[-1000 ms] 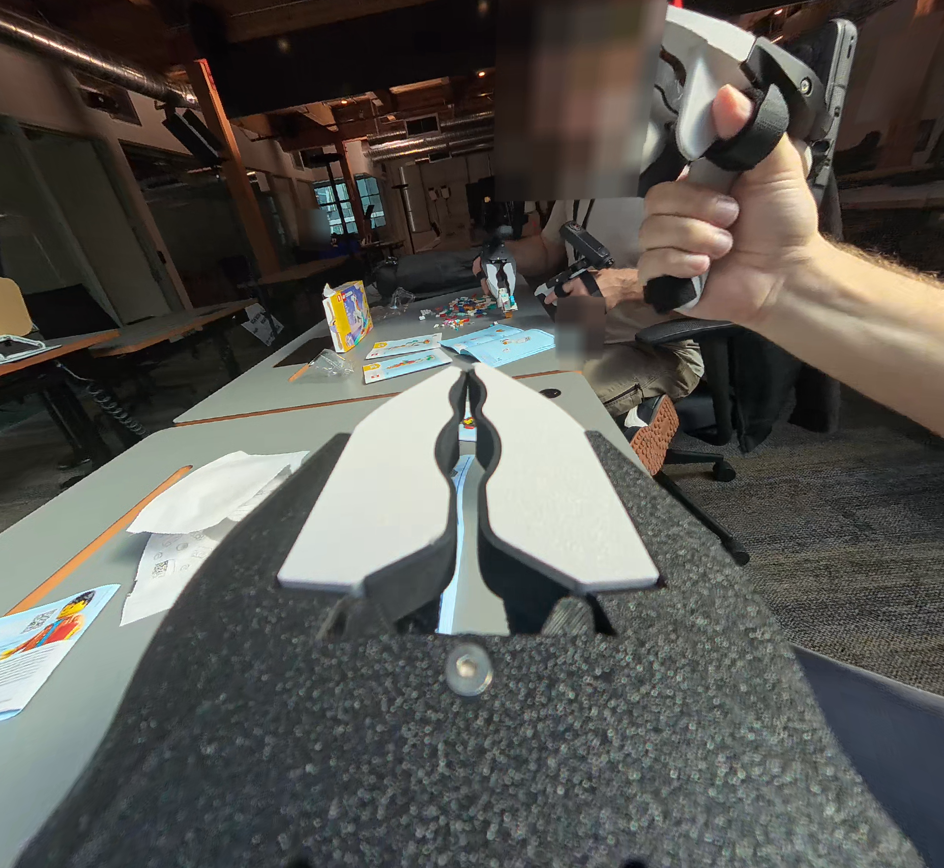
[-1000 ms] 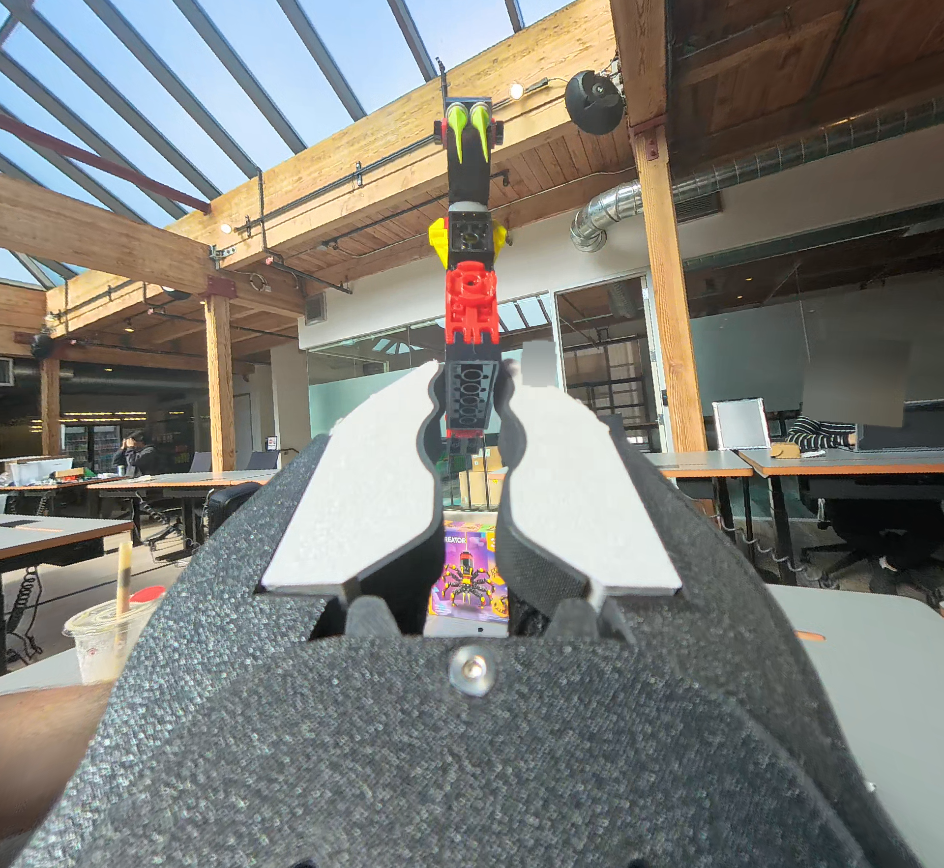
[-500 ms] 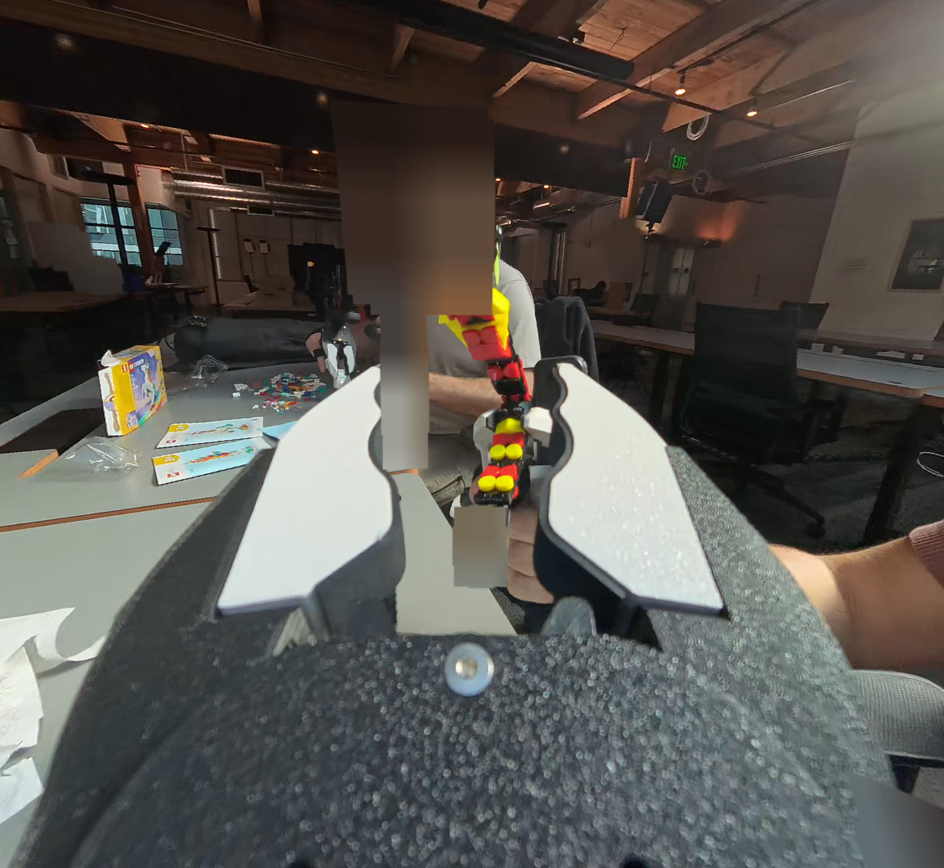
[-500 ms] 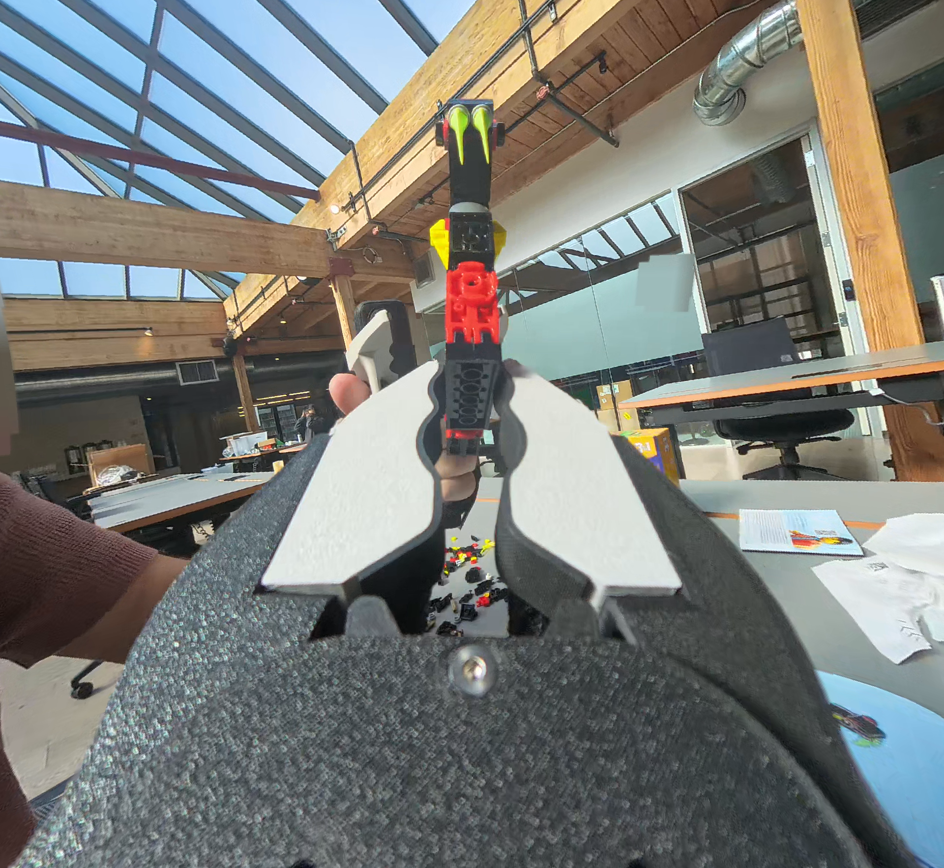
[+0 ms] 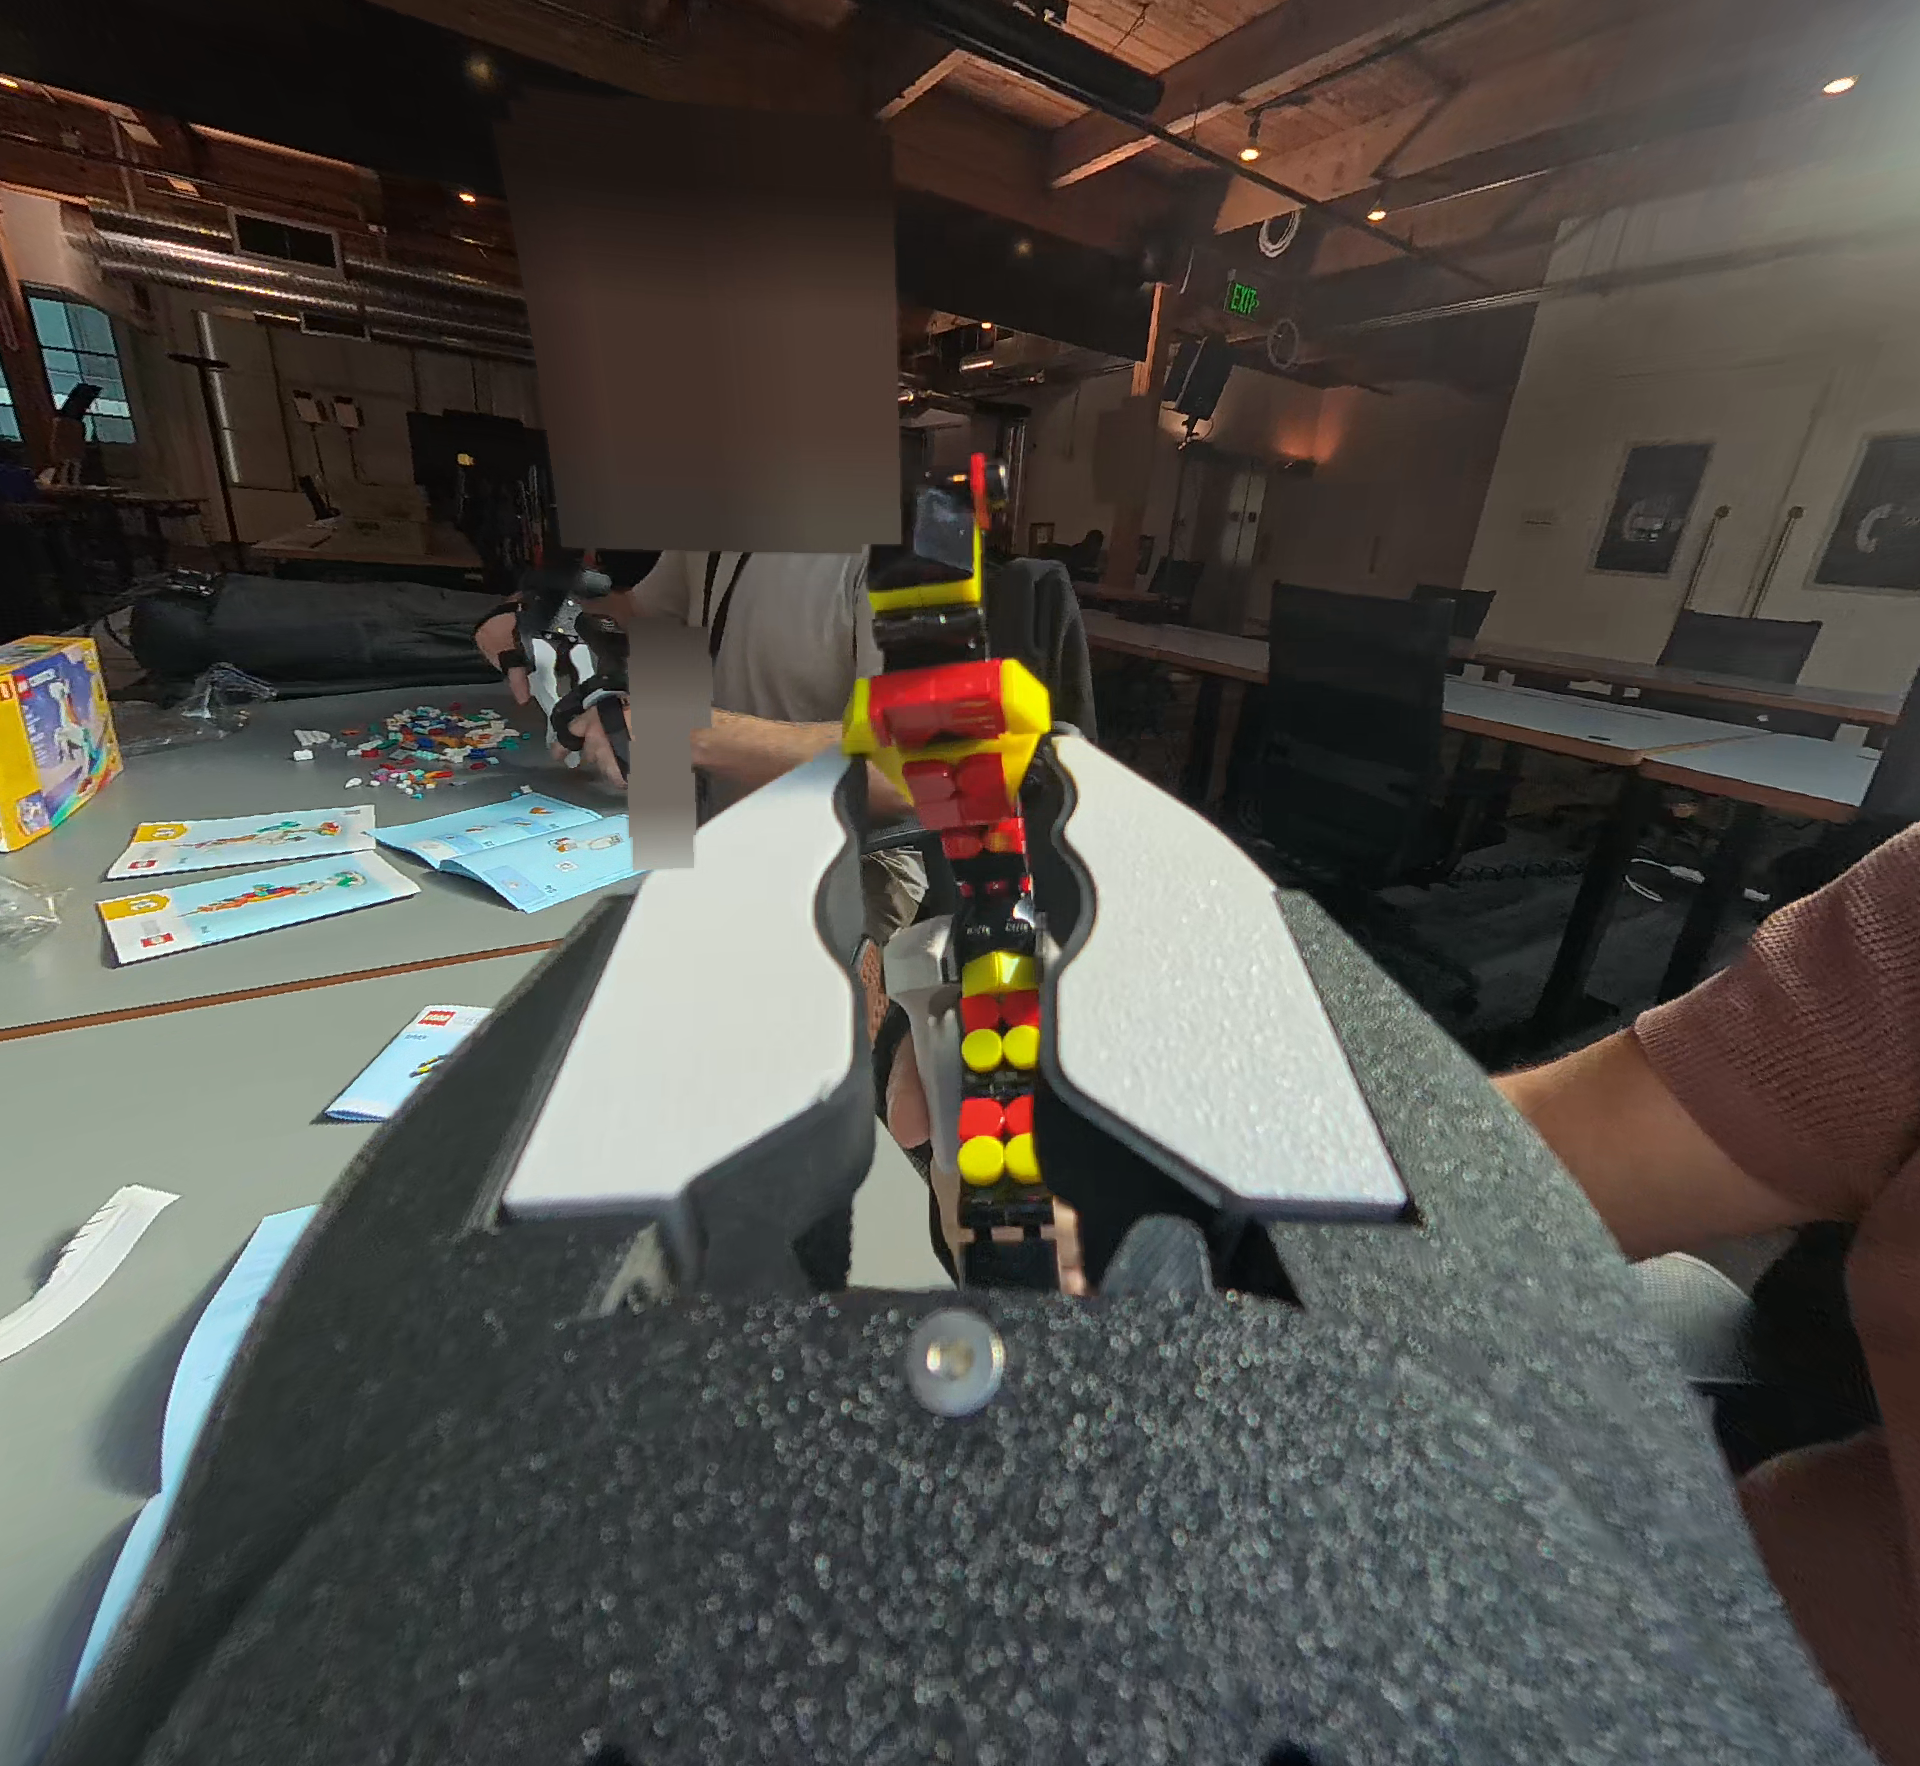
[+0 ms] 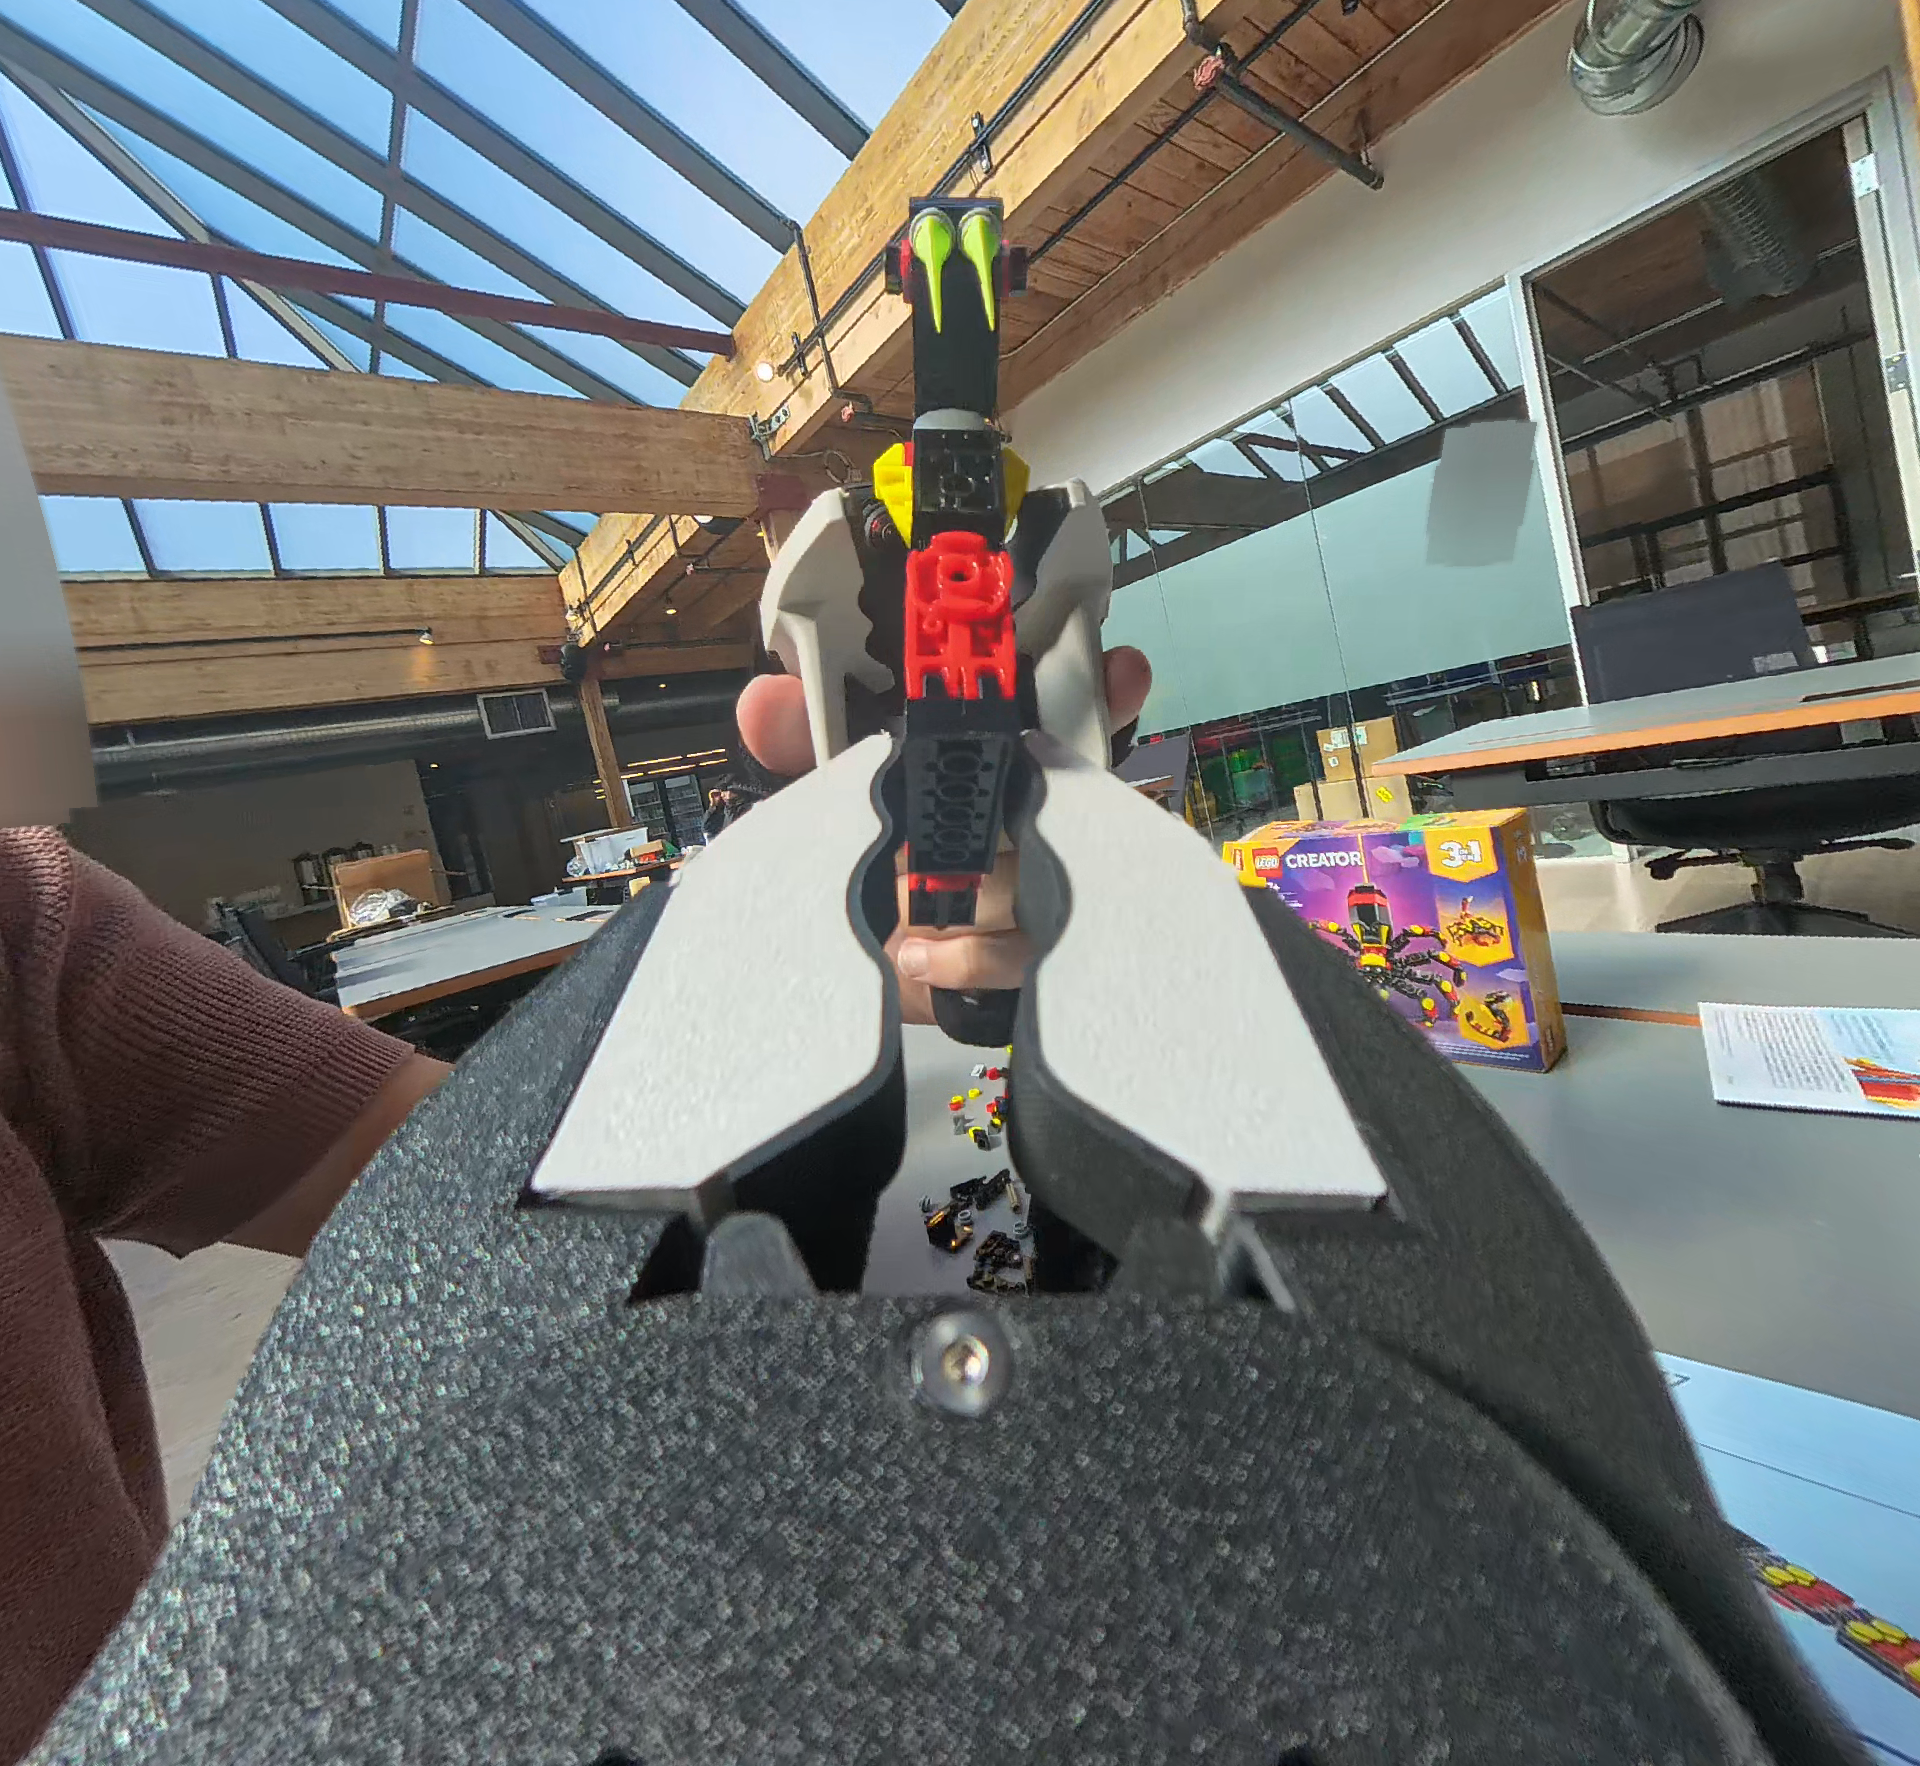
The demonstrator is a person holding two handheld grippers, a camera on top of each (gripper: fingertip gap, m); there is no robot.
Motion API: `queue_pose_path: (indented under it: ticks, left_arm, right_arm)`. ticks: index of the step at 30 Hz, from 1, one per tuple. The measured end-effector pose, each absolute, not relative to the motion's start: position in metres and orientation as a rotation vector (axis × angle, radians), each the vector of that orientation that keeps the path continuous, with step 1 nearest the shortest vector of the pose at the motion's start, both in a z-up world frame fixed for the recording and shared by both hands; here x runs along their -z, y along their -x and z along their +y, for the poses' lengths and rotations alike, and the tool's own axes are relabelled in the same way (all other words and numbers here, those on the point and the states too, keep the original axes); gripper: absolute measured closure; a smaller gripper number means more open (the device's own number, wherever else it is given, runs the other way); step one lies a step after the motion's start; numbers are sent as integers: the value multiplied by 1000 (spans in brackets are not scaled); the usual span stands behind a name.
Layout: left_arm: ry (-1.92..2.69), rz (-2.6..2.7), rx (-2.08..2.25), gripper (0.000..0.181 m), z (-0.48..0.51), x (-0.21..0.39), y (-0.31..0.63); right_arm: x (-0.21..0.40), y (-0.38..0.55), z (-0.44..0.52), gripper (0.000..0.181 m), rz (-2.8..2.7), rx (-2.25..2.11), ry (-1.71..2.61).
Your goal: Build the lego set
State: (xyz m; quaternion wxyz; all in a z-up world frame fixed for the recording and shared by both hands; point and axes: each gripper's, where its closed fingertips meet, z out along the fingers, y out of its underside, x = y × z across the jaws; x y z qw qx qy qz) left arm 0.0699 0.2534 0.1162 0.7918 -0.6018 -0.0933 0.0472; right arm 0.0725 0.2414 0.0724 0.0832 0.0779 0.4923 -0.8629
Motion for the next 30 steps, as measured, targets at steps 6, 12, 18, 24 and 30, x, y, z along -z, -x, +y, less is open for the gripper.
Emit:
queue_pose_path:
  ticks: [6,12,18,24,30]
  left_arm:
    - [1359,-178,-69,154,254,-99,-53]
    - [1317,-197,-73,155,254,-81,-25]
    - [1284,-218,-100,155,247,-76,-8]
    - [1266,-372,-271,155,205,-67,21]
    - [1386,-775,-611,155,147,4,31]
  right_arm:
    - [-53,-57,239,164,1553,2494,-223]
    - [-32,-31,240,164,1644,2424,-208]
    - [-23,-8,229,143,1777,2281,-196]
    - [21,26,218,131,2051,2014,-221]
    - [69,57,238,134,2516,1780,-132]
